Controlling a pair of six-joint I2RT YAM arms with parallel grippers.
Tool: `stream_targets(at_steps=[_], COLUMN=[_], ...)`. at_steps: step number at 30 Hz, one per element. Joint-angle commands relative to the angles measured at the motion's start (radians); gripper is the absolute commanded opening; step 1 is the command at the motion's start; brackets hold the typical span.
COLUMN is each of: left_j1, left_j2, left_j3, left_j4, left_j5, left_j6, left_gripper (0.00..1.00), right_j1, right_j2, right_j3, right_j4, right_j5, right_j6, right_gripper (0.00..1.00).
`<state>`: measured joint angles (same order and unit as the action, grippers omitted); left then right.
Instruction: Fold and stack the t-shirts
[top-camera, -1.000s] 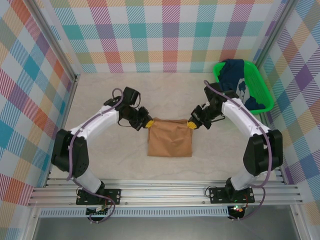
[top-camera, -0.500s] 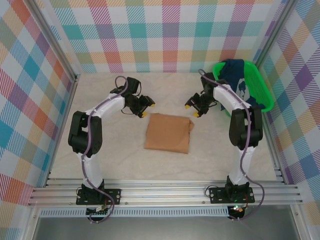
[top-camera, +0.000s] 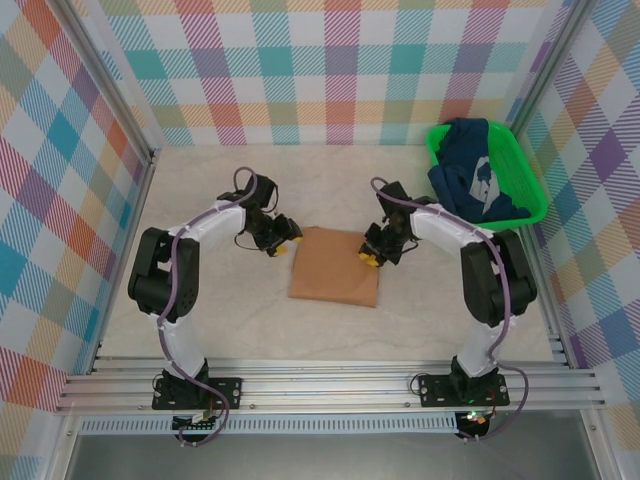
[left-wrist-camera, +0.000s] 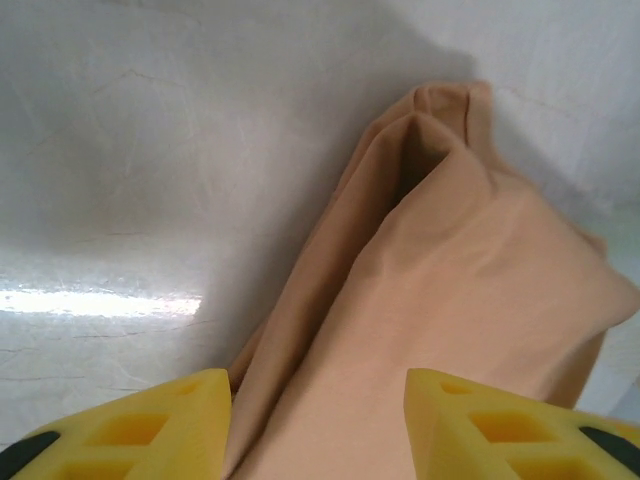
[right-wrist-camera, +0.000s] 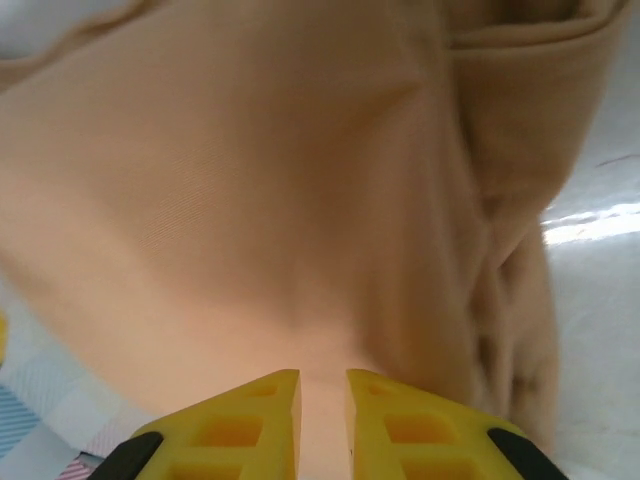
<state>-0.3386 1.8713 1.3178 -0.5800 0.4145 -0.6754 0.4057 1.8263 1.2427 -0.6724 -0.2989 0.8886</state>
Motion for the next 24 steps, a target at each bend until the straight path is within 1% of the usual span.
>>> stream_targets(at_steps=[1,6,11,13,16,17,18,20,22,24], left_j1=[-0.020,-0.050,-0.073,-0.084,-0.096,-0.096,-0.095,-0.091,-0.074,-0.050], left_j2=[0.018,0.063,0.089,0.106,0.136,0.139,0.141,0.147,0.160,0.171], left_j3=[-0.020,-0.042,-0.046,-0.028,0.002,0.008,0.020,0.061,0.116,0.176], left_j4=[-0.006,0.016,0.084,0.089,0.072,0.064,0.043,-0.014,-0.085,-0.155], left_j5=[0.040,0.031,0.049,0.052,0.039,0.017,-0.015,-0.099,-0.166,-0.242], left_j6=[0.111,0.114,0.081,0.072,0.061,0.056,0.056,0.059,0.064,0.086], left_gripper=[0.49,0.49,0.47,0.43,0.25,0.20,0.16,0.06,0.01,0.00], right_j1=[-0.021,-0.022,-0.022,-0.022,-0.022,-0.022,-0.021,-0.021,-0.022,-0.025], right_j2=[0.064,0.150,0.169,0.166,0.158,0.145,0.123,0.059,-0.023,-0.096], right_j3=[0.019,0.065,0.060,0.061,0.071,0.076,0.078,0.079,0.086,0.092], right_j4=[-0.002,-0.034,-0.024,-0.027,-0.036,-0.038,-0.036,-0.033,-0.046,-0.061], right_j5=[0.007,-0.003,-0.022,-0.022,-0.021,-0.017,-0.005,0.025,0.075,0.117], right_j6=[-0.013,-0.029,-0.025,-0.030,-0.041,-0.046,-0.050,-0.061,-0.082,-0.100], right_gripper=[0.19,0.19,0.20,0.20,0.21,0.23,0.28,0.40,0.51,0.56])
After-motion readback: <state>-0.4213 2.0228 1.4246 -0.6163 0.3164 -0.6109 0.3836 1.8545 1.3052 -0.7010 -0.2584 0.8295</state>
